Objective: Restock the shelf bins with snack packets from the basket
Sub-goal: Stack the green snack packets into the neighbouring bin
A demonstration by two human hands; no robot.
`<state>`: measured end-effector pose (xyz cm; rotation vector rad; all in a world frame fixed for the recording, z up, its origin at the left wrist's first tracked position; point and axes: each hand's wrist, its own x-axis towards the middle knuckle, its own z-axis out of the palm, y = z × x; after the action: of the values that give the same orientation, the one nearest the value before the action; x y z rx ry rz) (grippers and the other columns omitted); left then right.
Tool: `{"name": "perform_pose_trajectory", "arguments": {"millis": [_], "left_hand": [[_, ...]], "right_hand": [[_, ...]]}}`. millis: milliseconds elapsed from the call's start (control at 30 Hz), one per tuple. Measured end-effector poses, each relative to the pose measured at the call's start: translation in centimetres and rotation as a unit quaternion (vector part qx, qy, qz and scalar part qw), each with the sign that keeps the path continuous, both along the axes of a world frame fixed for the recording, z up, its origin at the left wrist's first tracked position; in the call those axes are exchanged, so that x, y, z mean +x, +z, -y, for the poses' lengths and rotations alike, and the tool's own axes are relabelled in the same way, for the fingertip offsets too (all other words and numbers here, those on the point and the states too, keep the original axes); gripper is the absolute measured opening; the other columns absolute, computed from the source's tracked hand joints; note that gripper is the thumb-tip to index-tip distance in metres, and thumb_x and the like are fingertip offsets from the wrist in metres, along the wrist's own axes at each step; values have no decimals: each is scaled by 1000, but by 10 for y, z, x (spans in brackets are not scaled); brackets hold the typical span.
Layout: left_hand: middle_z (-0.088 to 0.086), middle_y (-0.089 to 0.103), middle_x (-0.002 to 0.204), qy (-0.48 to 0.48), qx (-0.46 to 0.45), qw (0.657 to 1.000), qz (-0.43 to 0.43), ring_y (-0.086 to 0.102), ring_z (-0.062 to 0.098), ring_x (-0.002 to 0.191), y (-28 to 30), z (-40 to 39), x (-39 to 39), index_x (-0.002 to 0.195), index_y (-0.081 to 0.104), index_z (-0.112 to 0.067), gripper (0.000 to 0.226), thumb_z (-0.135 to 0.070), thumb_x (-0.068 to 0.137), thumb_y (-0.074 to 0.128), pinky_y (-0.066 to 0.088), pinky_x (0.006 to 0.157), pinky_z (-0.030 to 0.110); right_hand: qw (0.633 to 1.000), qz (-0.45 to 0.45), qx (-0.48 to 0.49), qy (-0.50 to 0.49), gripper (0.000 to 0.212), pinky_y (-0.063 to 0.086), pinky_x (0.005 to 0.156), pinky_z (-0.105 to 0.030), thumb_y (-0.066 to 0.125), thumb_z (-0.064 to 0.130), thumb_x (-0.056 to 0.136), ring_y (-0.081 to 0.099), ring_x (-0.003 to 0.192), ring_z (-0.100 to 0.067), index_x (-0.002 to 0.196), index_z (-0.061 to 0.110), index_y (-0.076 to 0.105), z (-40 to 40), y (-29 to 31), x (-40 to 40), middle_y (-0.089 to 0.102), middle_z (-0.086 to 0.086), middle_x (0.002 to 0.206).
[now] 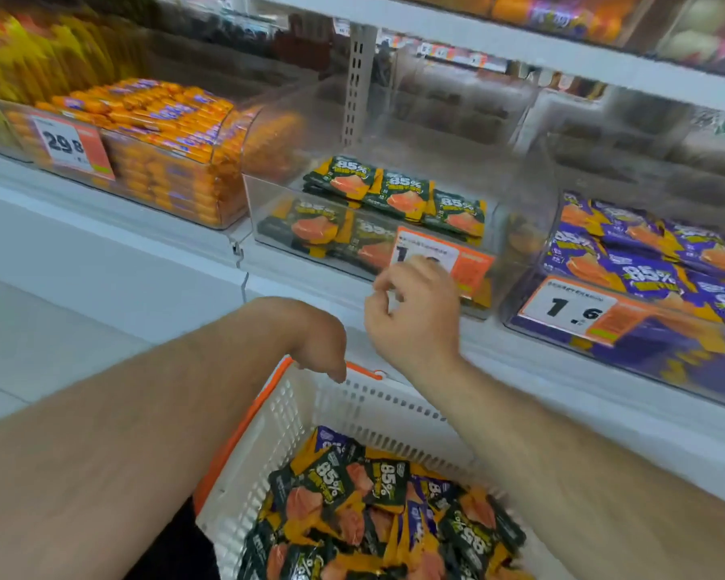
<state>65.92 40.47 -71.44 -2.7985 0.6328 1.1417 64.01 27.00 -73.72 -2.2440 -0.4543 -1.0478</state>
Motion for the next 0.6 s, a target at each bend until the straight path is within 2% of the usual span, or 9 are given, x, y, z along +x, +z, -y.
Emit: {"name": "perform_pose_trajectory", "arguments": {"millis": [67,133,167,233,300,367,467,533,600], "left_hand": [[5,50,76,3,-5,1000,22,43,21,67,-7,2,-1,77,52,-11,34,-39,96,49,35,62,31],[7,61,95,7,-24,999,40,51,21,79,-12,3,-1,91,64,-12,32,-40,96,49,43,72,33],[7,63,112,10,-30,999,39,55,22,91,-13,4,-1,106,67,-13,34,-40,96,49,46,83,36],[2,55,136,12,-29,999,30,54,22,117,-12,7,-3,130,60,-15,42,-40,99,48,43,99,36],[1,51,142,8,-24,999,22,50,23,125,-15,9,-2,136,55,-14,45,-40,100,47,41,104,38],[3,52,140,3,-12,1000,16,50,24,125,-21,9,0,134,56,-14,46,-41,99,47,41,105,41],[3,55,136,2,-4,1000,10,53,24,121,-27,9,5,132,57,-14,44,-42,98,47,43,104,42],[1,54,137,10,-11,1000,1,52,23,121,-28,9,7,134,55,-17,44,-42,99,47,42,103,39],[0,52,139,17,-9,1000,-7,50,21,124,-30,8,9,138,52,-17,45,-41,100,46,40,101,34]], "right_hand": [[989,-146,8,-13,11,40,61,-30,54,16,70,50,67,-21,65,11,63,4,-42,-14,48,6,67],[940,-337,1,-46,13,47,65,-33,56,13,78,54,71,-20,68,13,64,10,-83,-22,58,3,71],[900,-431,12,-63,18,47,64,-33,53,12,81,53,69,-20,65,15,61,13,-103,-24,58,1,69],[802,-591,43,-78,26,40,57,-33,48,10,85,47,60,-20,60,16,50,14,-143,-28,48,-2,62],[704,-703,56,-87,15,42,56,-32,51,10,88,50,63,-20,75,15,56,11,-175,-36,50,-9,71],[657,-745,65,-96,5,39,52,-28,57,11,84,50,62,-19,83,14,54,7,-201,-47,50,-8,75],[641,-763,12,-88,17,43,64,-27,66,29,80,56,75,-20,80,16,55,-3,-230,-58,58,-4,80],[634,-767,13,-94,50,50,82,-31,71,54,69,62,98,-25,101,16,63,-12,-244,-62,65,-6,105],[635,-767,1,-93,75,46,99,-39,72,61,68,56,118,-32,126,15,56,-20,-249,-63,58,-11,129]]}}
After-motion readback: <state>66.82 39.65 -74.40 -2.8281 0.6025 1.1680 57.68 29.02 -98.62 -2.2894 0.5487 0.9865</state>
